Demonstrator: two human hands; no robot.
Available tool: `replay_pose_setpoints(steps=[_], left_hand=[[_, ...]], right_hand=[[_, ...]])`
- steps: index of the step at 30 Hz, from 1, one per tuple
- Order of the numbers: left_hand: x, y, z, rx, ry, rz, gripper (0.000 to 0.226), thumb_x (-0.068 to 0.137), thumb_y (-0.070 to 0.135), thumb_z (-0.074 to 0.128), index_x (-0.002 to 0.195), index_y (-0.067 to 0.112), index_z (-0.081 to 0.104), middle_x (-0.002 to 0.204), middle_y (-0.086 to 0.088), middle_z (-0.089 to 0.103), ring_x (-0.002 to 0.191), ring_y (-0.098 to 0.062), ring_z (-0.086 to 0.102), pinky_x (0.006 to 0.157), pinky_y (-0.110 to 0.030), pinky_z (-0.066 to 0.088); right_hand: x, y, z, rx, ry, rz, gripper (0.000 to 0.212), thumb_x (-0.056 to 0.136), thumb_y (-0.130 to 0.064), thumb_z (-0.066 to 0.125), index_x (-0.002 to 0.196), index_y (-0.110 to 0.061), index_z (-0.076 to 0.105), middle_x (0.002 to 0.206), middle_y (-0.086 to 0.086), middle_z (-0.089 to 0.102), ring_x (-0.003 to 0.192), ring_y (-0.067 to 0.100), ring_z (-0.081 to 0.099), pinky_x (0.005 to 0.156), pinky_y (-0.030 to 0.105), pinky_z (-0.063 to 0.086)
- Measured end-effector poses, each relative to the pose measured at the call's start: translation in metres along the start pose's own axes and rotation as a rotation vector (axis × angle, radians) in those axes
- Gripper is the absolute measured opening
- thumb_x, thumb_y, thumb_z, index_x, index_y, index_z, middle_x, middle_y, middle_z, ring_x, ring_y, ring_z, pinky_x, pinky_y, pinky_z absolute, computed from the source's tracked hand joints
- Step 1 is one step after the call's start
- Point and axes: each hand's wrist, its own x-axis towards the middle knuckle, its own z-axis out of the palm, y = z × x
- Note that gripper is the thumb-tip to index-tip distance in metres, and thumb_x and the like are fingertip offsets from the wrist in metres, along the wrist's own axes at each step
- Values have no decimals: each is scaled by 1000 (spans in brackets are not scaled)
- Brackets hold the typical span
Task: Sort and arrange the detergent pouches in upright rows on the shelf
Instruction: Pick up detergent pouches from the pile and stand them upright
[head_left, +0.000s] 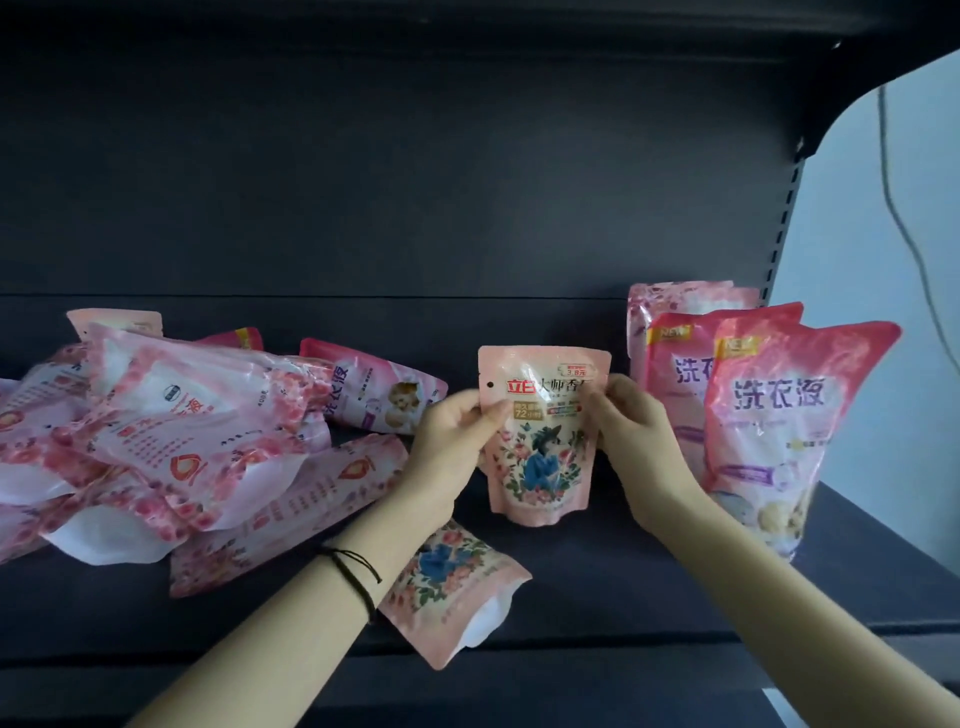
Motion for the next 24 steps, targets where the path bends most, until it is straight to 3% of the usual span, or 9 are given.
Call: replay_pose_setpoints(steps=[4, 7, 9, 12, 17, 20, 21, 24], left_hand=[[-13, 18, 20, -44, -64, 90, 8, 89, 22, 65, 92, 21, 72, 88, 0, 76, 80, -12, 72, 65, -26, 59], [-22, 29, 39, -56, -89, 139, 9, 88, 23, 66, 93, 20, 72, 88, -1, 76, 80, -14, 72, 64, -30, 59], [-30, 32, 55, -71, -116, 149, 11, 88, 23, 65, 95, 17, 72, 88, -1, 76, 79, -13, 72, 60, -25, 57], [-43, 28, 83, -54, -146, 151, 18, 87, 27, 65, 98, 14, 71, 94, -3, 76, 87, -16, 72, 72, -28, 59], [-61, 8, 135, -121, -183, 68, 18, 93, 25, 58, 109, 19, 65, 105, 5, 73, 99, -6, 68, 80, -18, 53], [-70, -6, 166, -173, -168, 5, 18, 99, 29, 49, 112, 36, 59, 108, 21, 69, 100, 9, 62, 78, -8, 49], [-72, -9, 174, -189, -150, -23, 23, 99, 33, 48, 120, 39, 55, 114, 24, 65, 105, 10, 59, 84, -12, 49], [-74, -18, 200, -196, -77, -74, 48, 98, 42, 45, 144, 33, 35, 141, 9, 50, 129, -7, 48, 108, -39, 41]], right_hand=[[-16, -18, -20, 26, 91, -190, 22, 99, -18, 49, 80, -12, 56, 65, -11, 57, 62, 2, 53, 57, 17, 47], [-27, -29, -39, 44, 125, -255, 22, 100, -17, 48, 80, -15, 58, 64, -14, 58, 60, 2, 53, 55, 16, 46], [-34, -32, -54, 87, 139, -245, 21, 99, -18, 49, 82, -16, 60, 69, -9, 60, 66, 5, 55, 62, 20, 50], [-43, -29, -83, 122, 157, -205, 19, 99, -19, 50, 86, -13, 61, 67, -10, 60, 62, 2, 57, 56, 15, 48], [-50, -14, -125, 96, 205, -170, 21, 99, -20, 49, 81, -15, 59, 62, -14, 59, 57, -1, 55, 52, 12, 47], [-54, -5, -142, 112, 227, -154, 23, 100, -18, 48, 79, -19, 58, 61, -16, 58, 56, -2, 54, 53, 11, 46], [-55, -1, -144, 125, 231, -146, 24, 100, -20, 47, 78, -20, 58, 62, -16, 59, 58, -1, 55, 53, 13, 47], [-57, 5, -154, 190, 223, -115, 25, 100, -27, 46, 79, -24, 58, 73, -8, 62, 69, 10, 60, 61, 25, 52]])
